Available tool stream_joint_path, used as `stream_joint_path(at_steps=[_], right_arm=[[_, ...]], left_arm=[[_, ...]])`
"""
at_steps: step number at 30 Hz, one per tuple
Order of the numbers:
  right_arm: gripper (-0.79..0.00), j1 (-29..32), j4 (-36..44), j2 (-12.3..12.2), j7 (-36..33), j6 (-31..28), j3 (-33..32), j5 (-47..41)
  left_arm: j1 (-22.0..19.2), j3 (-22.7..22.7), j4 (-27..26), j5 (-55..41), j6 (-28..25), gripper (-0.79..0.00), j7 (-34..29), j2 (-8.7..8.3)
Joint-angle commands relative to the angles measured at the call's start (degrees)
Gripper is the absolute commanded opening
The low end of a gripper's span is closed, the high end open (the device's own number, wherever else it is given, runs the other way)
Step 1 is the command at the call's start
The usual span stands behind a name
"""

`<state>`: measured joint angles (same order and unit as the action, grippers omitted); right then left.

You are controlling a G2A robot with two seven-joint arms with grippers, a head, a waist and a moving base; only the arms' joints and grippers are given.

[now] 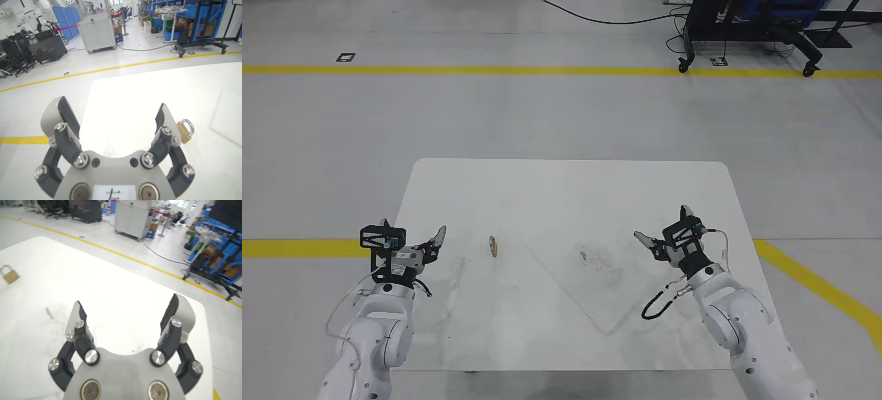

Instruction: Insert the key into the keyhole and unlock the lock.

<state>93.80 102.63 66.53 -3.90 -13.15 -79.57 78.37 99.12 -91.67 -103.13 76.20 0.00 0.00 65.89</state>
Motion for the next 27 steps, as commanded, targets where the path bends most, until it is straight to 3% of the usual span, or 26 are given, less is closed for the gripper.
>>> stream_joint_path(at_steps=[1, 14, 17, 23, 26, 27], right_arm=[[0.0, -2.06, -1.22, 0.3, -1.31, -2.59, 3.31, -0.71], [0.0, -3.45, -1.91, 0.57, -2.3, -2.98, 5.24, -1.08], [0.0, -4.82, -4.52, 0.7, -2.36, -11.09, 7.75, -5.52], [0.0, -11.69, -11.1, 1.17, -14.72, -15.91, 12.76, -5.07], [0.0, -14.35, -13.24, 1.4, -17.63, -17.32, 14.2, -5.71], [-0.055, -15.03, -13.84, 1.45, -18.1, -18.1, 14.69, -5.65]], left_arm=[[0.0, 0.0, 0.0, 0.0, 0.0, 0.0, 0.0, 0.0], [0.0, 0.0, 0.0, 0.0, 0.0, 0.0, 0.0, 0.0], [0.0, 0.0, 0.0, 0.0, 0.0, 0.0, 0.0, 0.0], [0.0, 0.0, 0.0, 0.0, 0.0, 0.0, 0.0, 0.0], [0.0, 0.0, 0.0, 0.0, 0.0, 0.0, 0.0, 0.0], [0.0, 0.0, 0.0, 0.0, 0.0, 0.0, 0.0, 0.0]])
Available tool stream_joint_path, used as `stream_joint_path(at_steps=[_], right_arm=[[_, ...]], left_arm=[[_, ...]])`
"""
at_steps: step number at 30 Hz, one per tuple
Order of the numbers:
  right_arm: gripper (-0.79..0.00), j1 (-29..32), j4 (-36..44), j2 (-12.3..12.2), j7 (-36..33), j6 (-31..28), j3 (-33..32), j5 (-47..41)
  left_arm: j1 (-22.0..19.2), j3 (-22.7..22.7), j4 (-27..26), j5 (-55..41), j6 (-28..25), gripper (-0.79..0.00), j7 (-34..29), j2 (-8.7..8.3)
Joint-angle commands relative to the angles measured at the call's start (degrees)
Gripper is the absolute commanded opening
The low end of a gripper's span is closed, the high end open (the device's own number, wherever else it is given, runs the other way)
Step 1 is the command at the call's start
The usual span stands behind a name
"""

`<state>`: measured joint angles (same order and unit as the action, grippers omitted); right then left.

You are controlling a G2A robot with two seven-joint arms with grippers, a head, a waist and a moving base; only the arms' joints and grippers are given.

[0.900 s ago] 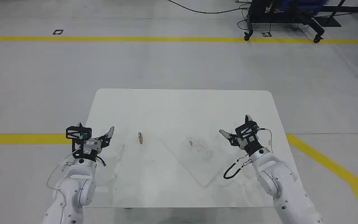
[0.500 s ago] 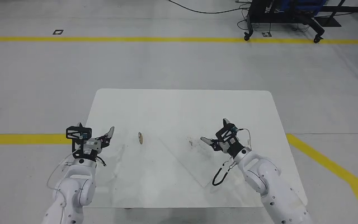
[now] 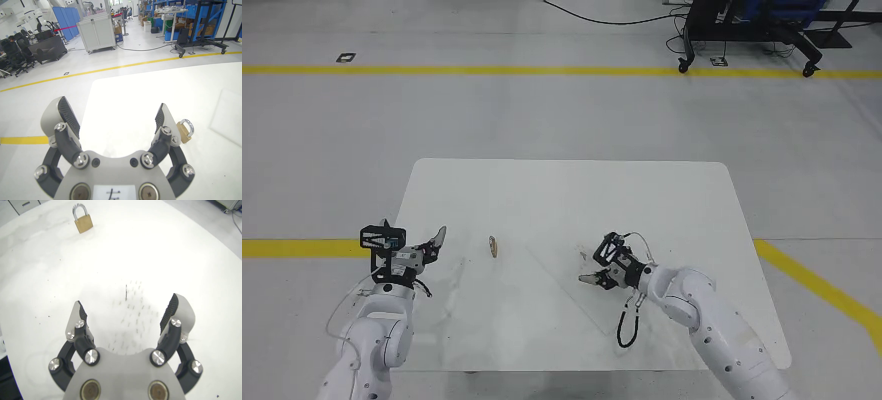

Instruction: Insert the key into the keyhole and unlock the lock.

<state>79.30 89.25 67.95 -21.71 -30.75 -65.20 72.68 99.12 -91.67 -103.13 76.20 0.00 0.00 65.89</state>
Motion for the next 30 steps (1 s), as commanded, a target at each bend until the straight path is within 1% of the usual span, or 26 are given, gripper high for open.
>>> stream_joint_path(at_steps=[1, 2, 4, 6, 11, 13, 14, 15, 16, 17, 18, 24, 30], right_arm=[[-0.108, -1.08, -1.0, 0.08, -0.43, -1.02, 0.67, -0.1], [-0.212, -1.52, -1.47, 0.12, -0.42, -1.41, 0.97, -0.26], [-0.332, -2.43, -2.3, 0.18, -0.68, -2.07, 1.49, -0.31], [-0.388, -3.24, -2.83, 0.26, -0.71, -2.19, 1.88, -0.43], [-0.443, -5.21, -4.33, 0.45, -0.68, -2.63, 2.93, -0.46], [-0.483, -6.21, -5.16, 0.63, -0.98, -2.54, 3.8, -0.08], [-0.539, -6.74, -5.6, 0.74, -1.27, -2.4, 4.33, 0.14], [-0.566, -7.19, -6.01, 0.87, -1.33, -2.7, 4.89, -0.24], [-0.625, -7.66, -6.43, 0.97, -1.28, -2.71, 5.17, -0.56], [-0.739, -8.0, -6.78, 1.04, -1.31, -2.53, 5.41, -0.54], [-0.785, -8.25, -7.0, 1.09, -1.32, -2.34, 5.64, -0.53], [-0.785, -8.72, -6.97, 1.05, -1.09, -1.62, 5.63, -0.19], [-0.785, -7.43, -4.52, 0.46, 1.35, -3.11, 4.33, 0.89]], left_arm=[[0.0, 0.0, 0.0, 0.0, 0.0, 0.0, 0.0, 0.0], [0.0, 0.0, 0.0, 0.0, 0.0, 0.0, 0.0, 0.0], [0.0, 0.0, 0.0, 0.0, 0.0, 0.0, 0.0, 0.0], [0.0, 0.0, 0.0, 0.0, 0.0, 0.0, 0.0, 0.0], [0.0, 0.0, 0.0, 0.0, 0.0, 0.0, 0.0, 0.0], [0.0, 0.0, 0.0, 0.0, 0.0, 0.0, 0.0, 0.0], [0.0, 0.0, 0.0, 0.0, 0.0, 0.0, 0.0, 0.0], [0.0, 0.0, 0.0, 0.0, 0.0, 0.0, 0.0, 0.0], [0.0, 0.0, 0.0, 0.0, 0.0, 0.0, 0.0, 0.0], [0.0, 0.0, 0.0, 0.0, 0.0, 0.0, 0.0, 0.0], [0.0, 0.0, 0.0, 0.0, 0.0, 0.0, 0.0, 0.0], [0.0, 0.0, 0.0, 0.0, 0.0, 0.0, 0.0, 0.0], [0.0, 0.0, 0.0, 0.0, 0.0, 0.0, 0.0, 0.0]])
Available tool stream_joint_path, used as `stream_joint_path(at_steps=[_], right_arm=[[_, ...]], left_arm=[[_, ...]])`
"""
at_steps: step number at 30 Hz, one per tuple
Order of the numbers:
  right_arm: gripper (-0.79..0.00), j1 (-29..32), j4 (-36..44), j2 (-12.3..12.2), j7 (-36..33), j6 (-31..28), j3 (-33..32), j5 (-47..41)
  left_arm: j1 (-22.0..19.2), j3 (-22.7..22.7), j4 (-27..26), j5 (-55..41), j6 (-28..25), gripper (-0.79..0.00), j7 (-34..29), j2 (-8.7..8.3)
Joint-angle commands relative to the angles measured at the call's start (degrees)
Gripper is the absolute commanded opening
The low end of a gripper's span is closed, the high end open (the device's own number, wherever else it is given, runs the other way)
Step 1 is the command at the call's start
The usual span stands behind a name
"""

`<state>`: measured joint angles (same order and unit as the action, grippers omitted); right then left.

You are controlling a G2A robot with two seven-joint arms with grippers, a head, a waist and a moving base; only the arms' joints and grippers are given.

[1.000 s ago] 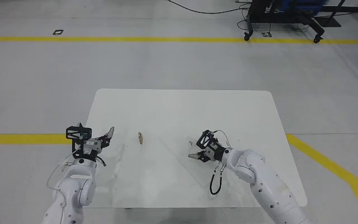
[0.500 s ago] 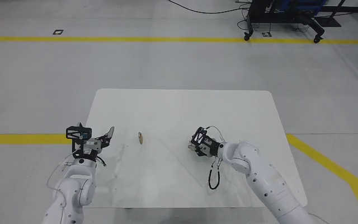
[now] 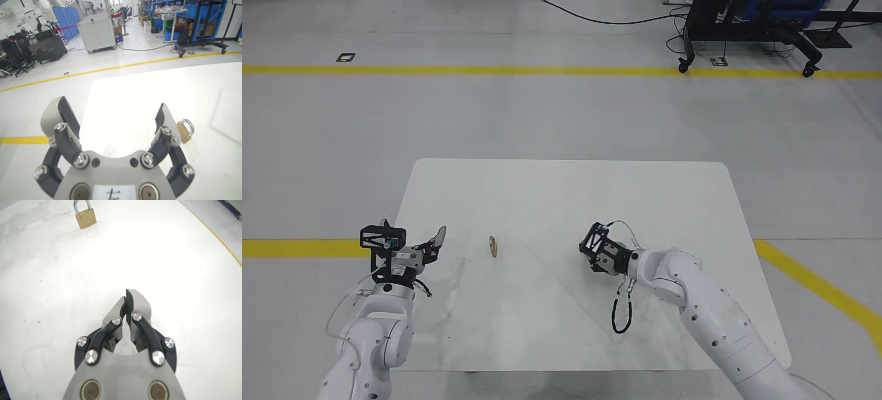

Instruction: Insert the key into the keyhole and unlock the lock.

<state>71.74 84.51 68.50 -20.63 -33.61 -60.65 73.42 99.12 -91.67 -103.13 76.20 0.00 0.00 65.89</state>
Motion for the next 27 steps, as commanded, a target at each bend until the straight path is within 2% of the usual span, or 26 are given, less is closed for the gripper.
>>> stream_joint_path(at_steps=[1, 5, 15, 23, 27], right_arm=[[-0.785, 0.31, 0.58, -0.21, 0.79, -0.72, -0.52, 0.35], [-0.785, 2.09, 0.75, -0.82, 6.09, -2.76, -3.0, -1.02], [-0.785, 2.43, 0.92, -0.77, 6.84, -2.71, -2.79, -1.61], [-0.785, 2.61, 2.07, -0.04, 24.67, -8.6, -2.68, -13.15], [-0.785, 1.72, 0.77, 0.13, 26.28, -11.0, -2.27, -15.55]], left_arm=[[0.0, 0.0, 0.0, 0.0, 0.0, 0.0, 0.0, 0.0], [0.0, 0.0, 0.0, 0.0, 0.0, 0.0, 0.0, 0.0], [0.0, 0.0, 0.0, 0.0, 0.0, 0.0, 0.0, 0.0], [0.0, 0.0, 0.0, 0.0, 0.0, 0.0, 0.0, 0.0], [0.0, 0.0, 0.0, 0.0, 0.0, 0.0, 0.0, 0.0]])
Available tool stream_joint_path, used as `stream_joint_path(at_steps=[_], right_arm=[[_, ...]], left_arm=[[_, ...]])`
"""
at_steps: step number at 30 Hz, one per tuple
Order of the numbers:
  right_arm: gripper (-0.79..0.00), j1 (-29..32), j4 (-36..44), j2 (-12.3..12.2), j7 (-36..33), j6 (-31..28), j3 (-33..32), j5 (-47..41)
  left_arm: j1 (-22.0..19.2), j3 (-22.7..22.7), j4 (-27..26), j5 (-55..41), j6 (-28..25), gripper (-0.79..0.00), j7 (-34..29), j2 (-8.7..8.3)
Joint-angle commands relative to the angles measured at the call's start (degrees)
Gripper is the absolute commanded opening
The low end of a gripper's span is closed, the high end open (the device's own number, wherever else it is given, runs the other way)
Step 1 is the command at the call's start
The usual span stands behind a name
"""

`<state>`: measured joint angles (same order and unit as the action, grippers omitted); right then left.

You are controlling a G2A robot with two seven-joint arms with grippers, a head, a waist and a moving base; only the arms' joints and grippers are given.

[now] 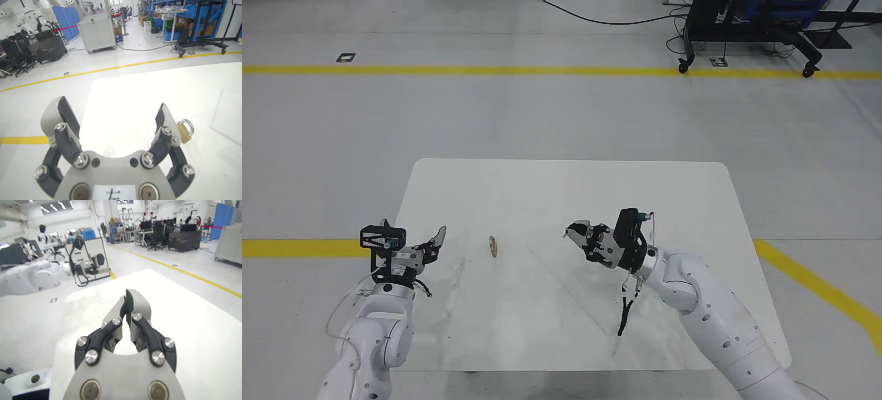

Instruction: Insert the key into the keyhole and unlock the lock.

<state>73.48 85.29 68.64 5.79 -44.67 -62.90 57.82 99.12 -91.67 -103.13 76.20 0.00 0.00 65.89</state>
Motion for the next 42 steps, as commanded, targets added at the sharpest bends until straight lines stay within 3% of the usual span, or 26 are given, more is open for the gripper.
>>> stream_joint_path(at_steps=[1, 5, 9, 11, 13, 16, 19, 23, 27, 36, 39, 42], right_arm=[[-0.785, -0.02, -0.01, -0.01, -0.14, 0.06, -0.02, 0.06], [-0.785, -0.02, -0.01, -0.01, -0.14, 0.06, -0.02, 0.06], [-0.785, -0.02, -0.01, -0.01, -0.14, 0.06, -0.02, 0.06], [-0.785, 0.52, 0.07, 0.15, 0.06, -0.16, 0.7, -1.54], [-0.785, 0.15, -0.39, 0.55, 0.03, -2.06, 2.39, -5.46], [-0.785, -2.29, -3.05, 1.47, -0.55, -4.02, 5.63, -10.22], [-0.785, -5.34, -5.75, 2.62, -0.56, -4.84, 8.8, -14.25], [-0.785, -7.48, -7.05, 3.88, 0.89, -6.05, 11.69, -18.39], [-0.785, -7.71, -7.2, 3.99, 0.65, -5.83, 11.93, -18.57], [-0.785, -7.55, -6.96, 4.03, 0.81, -5.84, 12.02, -18.96], [-0.785, -6.9, -6.41, 4.52, 0.14, -6.7, 13.58, -25.58], [-0.785, -8.14, -9.63, 5.44, -4.68, -5.76, 16.8, -38.45]], left_arm=[[0.0, 0.0, 0.0, 0.0, 0.0, 0.0, 0.0, 0.0], [-0.09, -0.03, -0.14, -0.66, -0.04, 0.0, 0.33, 0.04], [0.67, -2.55, 0.21, -13.91, -5.66, 0.0, 3.99, 0.35], [0.42, -2.81, -0.25, -26.84, -11.49, 0.0, 3.02, 0.65], [-0.55, -3.33, -0.46, -39.11, -16.69, 0.0, -1.74, 0.71], [-4.57, -1.99, 1.09, -61.83, -22.78, 0.0, -14.75, 0.65], [-9.83, -0.46, 3.64, -80.52, -22.53, 0.0, -28.49, 0.43], [-15.33, 0.1, 7.91, -93.41, -22.04, 0.0, -43.43, -0.13], [-19.1, -0.63, 13.83, -96.48, -18.72, 0.0, -51.65, -0.78], [-19.1, -0.15, 15.25, -99.27, -18.05, 0.0, -50.61, -0.64], [-19.9, 0.58, 15.3, -101.04, -20.97, 0.0, -51.63, -0.55], [-20.92, 2.08, 15.1, -96.17, -23.9, 0.0, -54.98, -0.8]])
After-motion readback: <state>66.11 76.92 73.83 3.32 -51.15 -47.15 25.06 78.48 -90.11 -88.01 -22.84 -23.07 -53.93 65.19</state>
